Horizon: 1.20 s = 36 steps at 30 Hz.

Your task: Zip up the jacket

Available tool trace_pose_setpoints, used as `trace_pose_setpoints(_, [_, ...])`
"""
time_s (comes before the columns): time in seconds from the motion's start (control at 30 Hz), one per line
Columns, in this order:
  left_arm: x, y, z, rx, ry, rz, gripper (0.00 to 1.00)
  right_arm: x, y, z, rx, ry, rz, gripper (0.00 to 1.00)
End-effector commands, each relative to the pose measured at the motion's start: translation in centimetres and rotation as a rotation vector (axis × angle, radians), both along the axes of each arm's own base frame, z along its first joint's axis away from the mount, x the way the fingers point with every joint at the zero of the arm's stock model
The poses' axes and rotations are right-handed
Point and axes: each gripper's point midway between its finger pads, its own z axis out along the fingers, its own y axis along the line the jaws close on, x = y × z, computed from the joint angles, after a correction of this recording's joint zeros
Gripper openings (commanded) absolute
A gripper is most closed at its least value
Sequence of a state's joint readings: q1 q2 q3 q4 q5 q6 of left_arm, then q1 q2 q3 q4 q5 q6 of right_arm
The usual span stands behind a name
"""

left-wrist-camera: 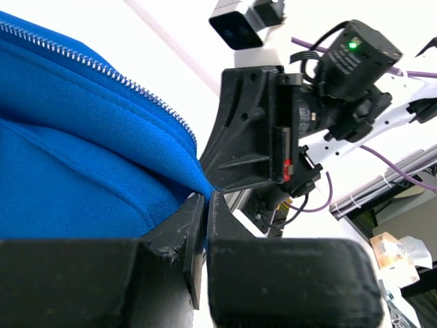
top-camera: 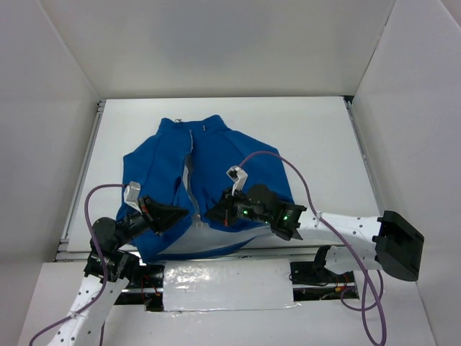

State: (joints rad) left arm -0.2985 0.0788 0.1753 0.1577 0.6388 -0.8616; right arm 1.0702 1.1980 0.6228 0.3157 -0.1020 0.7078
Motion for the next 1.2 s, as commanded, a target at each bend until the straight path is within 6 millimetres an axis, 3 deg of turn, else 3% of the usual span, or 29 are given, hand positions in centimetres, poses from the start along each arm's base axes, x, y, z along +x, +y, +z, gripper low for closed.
trace_pose_setpoints(0.0, [-1.1,-0.3,2.3,-0.033,-0.105,-0.052,0.0,0.0,-0.1,3.6,0.124,-0.074,0.032,0.0])
trace_pose_setpoints(0.4, [-1.3,-0.5,1.7,-0.028,-0.103,-0.078,0.0,-1.1,-0.3,5.0,0.188,-0.094,0.107,0.0])
trace_pose_setpoints(1.17, [-1.3,-0.8,1.4,-0.021,-0.097,-0.096,0.0,-0.6,-0.1,6.1,0.207,-0.096,0.086,0.0])
